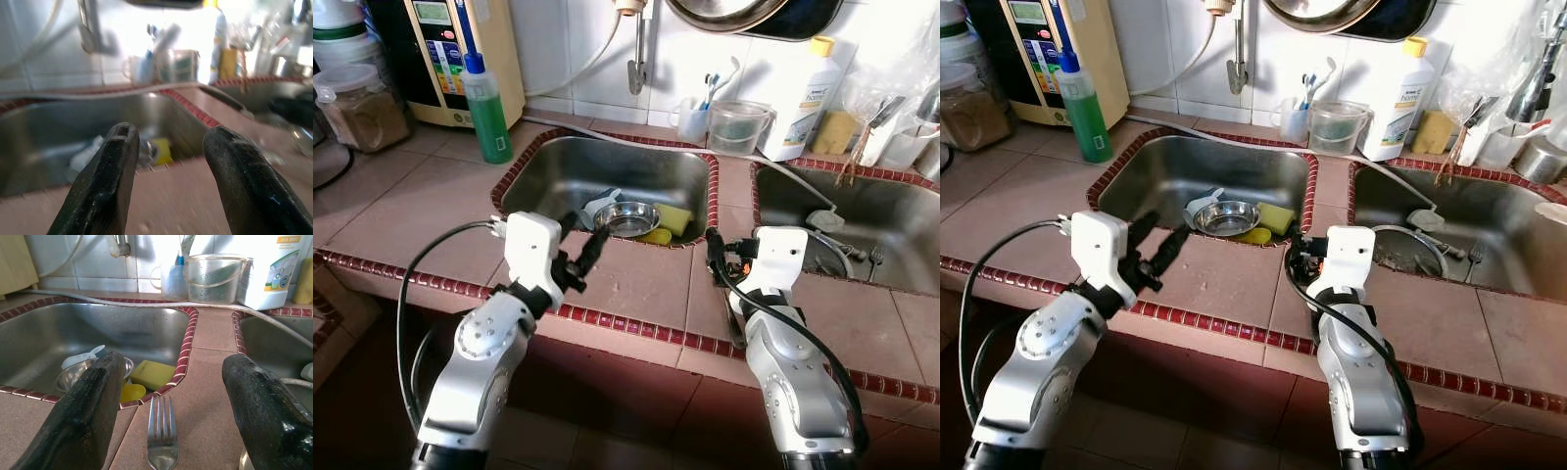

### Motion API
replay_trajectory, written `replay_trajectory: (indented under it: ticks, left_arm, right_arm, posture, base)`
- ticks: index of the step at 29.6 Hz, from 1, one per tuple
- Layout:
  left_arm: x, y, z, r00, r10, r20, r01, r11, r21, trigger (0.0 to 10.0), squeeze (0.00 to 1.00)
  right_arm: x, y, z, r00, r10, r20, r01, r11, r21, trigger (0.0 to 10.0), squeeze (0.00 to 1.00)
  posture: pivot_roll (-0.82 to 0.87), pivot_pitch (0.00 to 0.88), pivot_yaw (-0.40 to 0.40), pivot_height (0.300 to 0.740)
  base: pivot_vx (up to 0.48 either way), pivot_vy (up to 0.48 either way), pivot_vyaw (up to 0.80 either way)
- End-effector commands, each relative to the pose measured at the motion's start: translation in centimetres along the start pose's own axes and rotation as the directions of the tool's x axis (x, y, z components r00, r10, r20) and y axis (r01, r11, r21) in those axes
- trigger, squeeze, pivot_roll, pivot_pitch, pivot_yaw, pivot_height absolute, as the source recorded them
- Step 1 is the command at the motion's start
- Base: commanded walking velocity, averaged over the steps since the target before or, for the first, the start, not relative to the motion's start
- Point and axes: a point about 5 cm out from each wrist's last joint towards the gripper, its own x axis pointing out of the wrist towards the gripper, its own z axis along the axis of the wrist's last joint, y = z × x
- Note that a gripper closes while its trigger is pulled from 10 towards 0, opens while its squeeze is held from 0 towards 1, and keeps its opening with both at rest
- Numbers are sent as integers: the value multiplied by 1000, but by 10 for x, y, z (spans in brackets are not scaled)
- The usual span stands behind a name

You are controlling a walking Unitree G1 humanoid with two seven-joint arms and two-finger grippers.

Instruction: Kitchen organization

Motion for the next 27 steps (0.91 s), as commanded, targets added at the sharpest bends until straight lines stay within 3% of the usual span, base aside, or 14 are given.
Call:
replay_trajectory:
  ticks: [1, 10, 14, 21, 27]
  left_arm:
    - [-4, 0, 2, 1000, -25, 2, 24, 999, 32, 10000, 0]
    - [-8, -4, 3, 998, -66, -15, 67, 994, 84, 10000, 0]
    - [-6, -3, 4, 998, -68, -9, 68, 995, 76, 10000, 0]
    - [0, -1, 7, 999, -45, 6, 45, 999, -5, 10000, 0]
    - [1, 0, 8, 999, -51, 1, 51, 999, -18, 10000, 0]
  right_arm:
    - [1, -2, 8, 1000, -2, 22, 2, 1000, 5, 10000, 0]
    - [2, -1, 10, 1000, 10, 11, -10, 1000, -4, 10000, 0]
    - [2, -1, 9, 1000, 7, 8, -7, 1000, -6, 10000, 0]
    - [0, -3, 10, 1000, -1, 16, 2, 1000, -17, 10000, 0]
    - [-1, -3, 10, 1000, 5, 25, -5, 999, -33, 10000, 0]
  posture:
    - [-74, 29, -38, 703]
    - [-68, 41, -40, 703]
    - [-70, 43, -35, 703]
    - [-82, 45, -27, 703]
    - [-84, 48, -26, 703]
  base:
    - [0, 0, 0]
    - [0, 0, 0]
    - [0, 0, 0]
    - [0, 0, 0]
    - [0, 426, 0]
